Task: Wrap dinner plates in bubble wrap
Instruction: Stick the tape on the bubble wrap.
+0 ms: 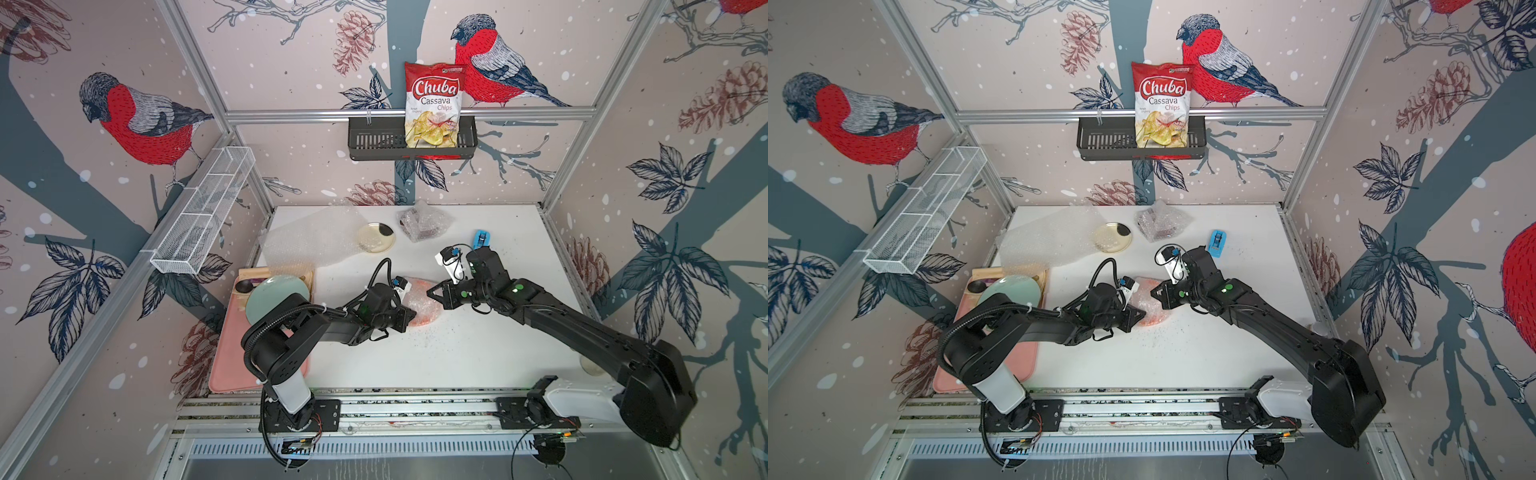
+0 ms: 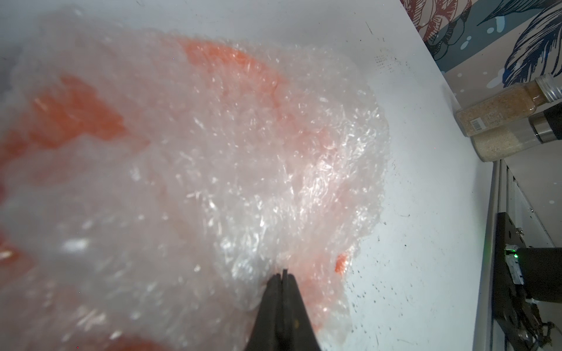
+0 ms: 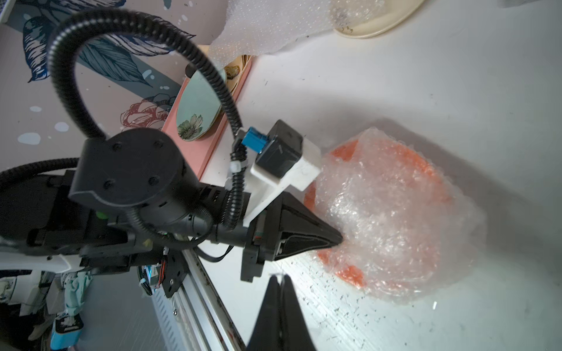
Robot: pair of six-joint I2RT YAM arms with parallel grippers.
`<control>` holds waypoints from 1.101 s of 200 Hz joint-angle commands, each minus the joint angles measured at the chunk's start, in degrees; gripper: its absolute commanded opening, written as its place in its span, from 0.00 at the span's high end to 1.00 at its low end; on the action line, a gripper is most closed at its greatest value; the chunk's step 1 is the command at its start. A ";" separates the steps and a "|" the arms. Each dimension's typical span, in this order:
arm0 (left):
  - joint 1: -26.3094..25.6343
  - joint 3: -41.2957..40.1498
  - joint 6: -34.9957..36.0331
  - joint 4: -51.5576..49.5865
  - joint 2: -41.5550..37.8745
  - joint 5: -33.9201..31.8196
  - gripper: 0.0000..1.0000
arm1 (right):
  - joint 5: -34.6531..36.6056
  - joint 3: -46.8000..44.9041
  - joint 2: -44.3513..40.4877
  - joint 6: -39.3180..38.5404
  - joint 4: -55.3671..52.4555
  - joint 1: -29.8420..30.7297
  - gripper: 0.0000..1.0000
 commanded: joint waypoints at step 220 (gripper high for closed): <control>0.03 -4.60 -0.83 -2.37 -10.90 0.88 0.94 | 23.51 21.57 41.28 10.43 -3.26 1.81 1.00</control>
